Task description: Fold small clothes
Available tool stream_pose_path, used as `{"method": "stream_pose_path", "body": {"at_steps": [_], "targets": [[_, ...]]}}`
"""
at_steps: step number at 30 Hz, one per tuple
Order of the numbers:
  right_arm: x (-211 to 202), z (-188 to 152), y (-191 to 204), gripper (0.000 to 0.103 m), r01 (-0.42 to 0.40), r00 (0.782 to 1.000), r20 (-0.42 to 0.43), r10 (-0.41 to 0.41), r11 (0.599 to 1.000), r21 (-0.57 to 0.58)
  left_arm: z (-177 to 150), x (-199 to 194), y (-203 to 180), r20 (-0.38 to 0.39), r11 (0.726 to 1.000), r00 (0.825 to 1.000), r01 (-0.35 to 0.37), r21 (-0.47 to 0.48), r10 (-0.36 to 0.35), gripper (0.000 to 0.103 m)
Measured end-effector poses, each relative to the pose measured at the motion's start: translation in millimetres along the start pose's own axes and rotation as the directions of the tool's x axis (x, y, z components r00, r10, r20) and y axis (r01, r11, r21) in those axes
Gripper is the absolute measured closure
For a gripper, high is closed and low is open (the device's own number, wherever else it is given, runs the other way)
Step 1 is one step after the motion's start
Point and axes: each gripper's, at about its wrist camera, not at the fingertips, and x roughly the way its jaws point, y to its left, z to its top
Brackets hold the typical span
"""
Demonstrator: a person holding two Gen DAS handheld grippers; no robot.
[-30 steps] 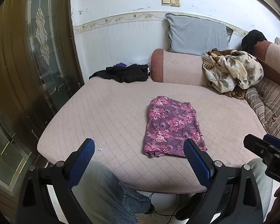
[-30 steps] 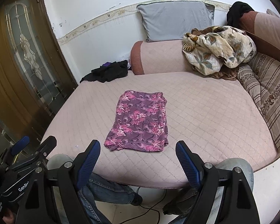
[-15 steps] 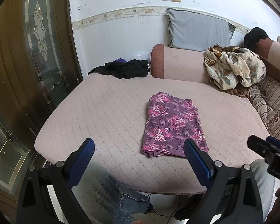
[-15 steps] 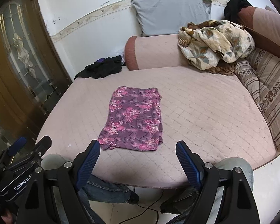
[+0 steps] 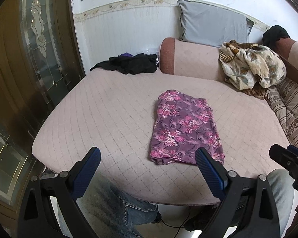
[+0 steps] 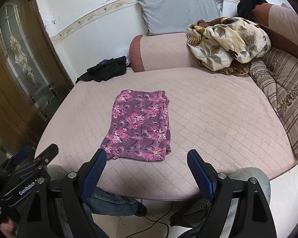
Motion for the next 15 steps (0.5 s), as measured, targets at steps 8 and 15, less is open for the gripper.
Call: {"method": "stream_pose_path", "body": {"at_steps": [8,15], "targets": [[10.4,2.6,7.0,0.016,-0.018,1.000,-0.011,0.018,1.000,-0.007,4.4,7.9,3.9,-0.007,1.000,1.000,0.013,-0.026,-0.013,0.007],[15.4,3.6,5.2,0.016,-0.011,1.000,-0.019,0.011,1.000,0.001,5.8,14.9,3.2,-0.018,0.999,0.999,0.026,-0.024,-0.027,0.007]]}}
